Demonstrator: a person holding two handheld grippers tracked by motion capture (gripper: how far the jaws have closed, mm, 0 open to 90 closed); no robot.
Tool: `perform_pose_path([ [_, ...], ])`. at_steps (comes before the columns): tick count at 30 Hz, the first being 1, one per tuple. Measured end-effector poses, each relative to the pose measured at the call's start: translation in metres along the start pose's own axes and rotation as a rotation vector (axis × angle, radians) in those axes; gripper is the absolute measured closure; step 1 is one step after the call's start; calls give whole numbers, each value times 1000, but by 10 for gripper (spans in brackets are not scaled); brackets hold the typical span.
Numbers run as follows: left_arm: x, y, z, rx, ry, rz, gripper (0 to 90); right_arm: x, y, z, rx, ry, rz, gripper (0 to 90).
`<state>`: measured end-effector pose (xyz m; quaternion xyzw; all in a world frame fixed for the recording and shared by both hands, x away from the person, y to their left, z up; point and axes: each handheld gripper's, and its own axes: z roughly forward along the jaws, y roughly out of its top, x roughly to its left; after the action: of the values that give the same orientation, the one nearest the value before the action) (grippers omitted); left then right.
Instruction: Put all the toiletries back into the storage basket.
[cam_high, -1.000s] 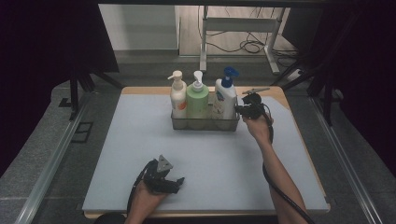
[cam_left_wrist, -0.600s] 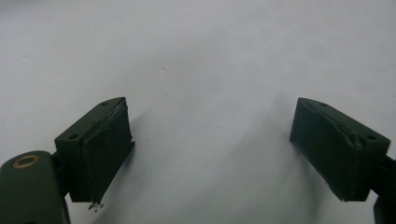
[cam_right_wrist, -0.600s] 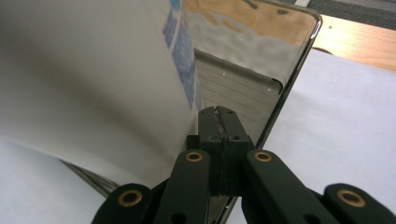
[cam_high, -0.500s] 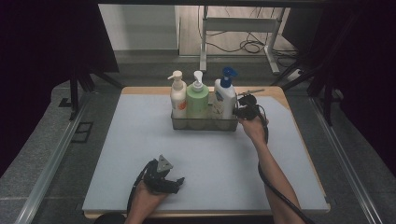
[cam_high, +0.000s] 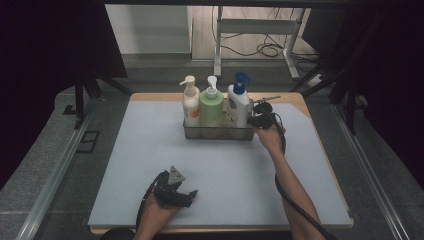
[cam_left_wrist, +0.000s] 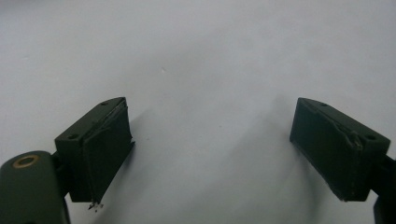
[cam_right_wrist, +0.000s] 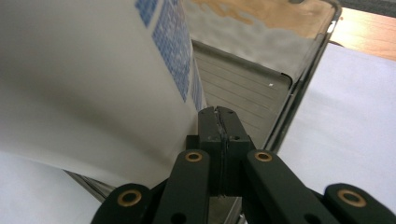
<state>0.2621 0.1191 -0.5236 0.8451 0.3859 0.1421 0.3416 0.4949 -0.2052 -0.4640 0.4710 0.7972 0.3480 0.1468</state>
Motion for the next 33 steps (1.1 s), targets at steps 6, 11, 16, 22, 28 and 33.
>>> perform_pose_path([
  [6,0,0,0,0,0,-1,123,4,1,3,9,6,-8,889],
  [11,0,0,0,0,0,-1,123,7,1,5,16,11,-11,885],
  [16,0,0,0,0,0,-1,123,10,1,7,26,16,-13,880],
  [22,0,0,0,-1,-1,-1,123,14,1,10,34,22,-21,877],
  [28,0,0,0,-2,-1,-3,123,17,2,11,42,32,-34,871],
  [33,0,0,0,-2,-1,-5,123,23,3,11,43,27,-56,876],
])
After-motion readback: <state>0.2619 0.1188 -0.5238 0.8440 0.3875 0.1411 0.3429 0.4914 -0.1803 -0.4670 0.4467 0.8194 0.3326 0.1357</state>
